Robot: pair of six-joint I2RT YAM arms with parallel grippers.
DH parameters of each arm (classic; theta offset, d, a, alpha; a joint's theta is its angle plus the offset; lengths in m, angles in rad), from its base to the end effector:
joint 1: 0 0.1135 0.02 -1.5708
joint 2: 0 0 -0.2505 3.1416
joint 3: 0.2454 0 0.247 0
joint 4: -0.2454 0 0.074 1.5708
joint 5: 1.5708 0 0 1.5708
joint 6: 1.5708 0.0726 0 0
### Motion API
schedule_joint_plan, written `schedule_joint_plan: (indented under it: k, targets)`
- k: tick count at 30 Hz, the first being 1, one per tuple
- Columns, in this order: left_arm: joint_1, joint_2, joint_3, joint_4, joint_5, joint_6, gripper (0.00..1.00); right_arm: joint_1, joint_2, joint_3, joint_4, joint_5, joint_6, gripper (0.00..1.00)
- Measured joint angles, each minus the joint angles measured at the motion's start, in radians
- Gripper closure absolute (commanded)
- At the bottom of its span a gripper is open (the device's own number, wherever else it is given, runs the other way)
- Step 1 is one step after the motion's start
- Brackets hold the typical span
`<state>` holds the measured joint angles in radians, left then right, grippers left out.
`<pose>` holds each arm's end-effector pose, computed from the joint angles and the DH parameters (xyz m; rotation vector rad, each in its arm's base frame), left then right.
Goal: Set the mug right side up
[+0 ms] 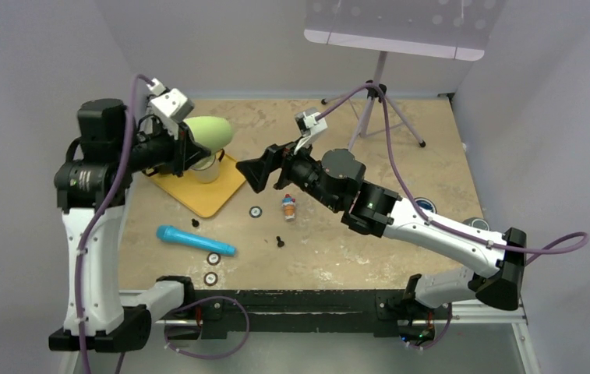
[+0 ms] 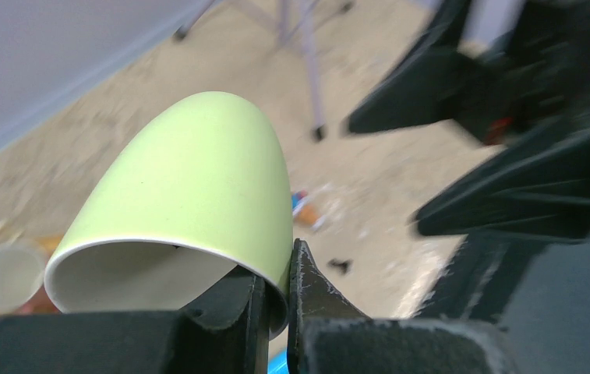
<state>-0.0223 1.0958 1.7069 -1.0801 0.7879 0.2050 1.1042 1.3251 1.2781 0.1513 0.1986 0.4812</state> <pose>0.1777 -0.0554 0.4663 0.6952 1.8265 -0.6777 0.1683 0.3022 0.4203 -0.3150 1.5434 1.1285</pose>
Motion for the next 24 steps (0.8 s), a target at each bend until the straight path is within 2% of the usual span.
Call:
schedule_joint_plan:
  k: [5, 10, 15, 20, 24]
  targets:
    - [0.002, 0.190, -0.132, -0.109, -0.444, 0.245, 1.00, -0.021, -0.039, -0.072, -0.137, 0.157, 0.006, 0.02]
    - [0.005, 0.458, -0.195, -0.126, -0.708, 0.364, 1.00, -0.037, -0.066, -0.141, -0.220, 0.238, 0.004, 0.02]
    - [0.015, 0.644, -0.132, -0.127, -0.822, 0.406, 1.00, -0.103, -0.077, -0.142, -0.307, 0.265, 0.024, 0.02]
    - [0.058, 0.769, -0.066, -0.110, -0.843, 0.417, 1.00, -0.185, -0.128, -0.190, -0.369, 0.288, 0.059, 0.02]
    - [0.089, 0.820, -0.061, -0.116, -0.833, 0.421, 1.00, -0.190, -0.158, -0.211, -0.401, 0.305, 0.077, 0.02]
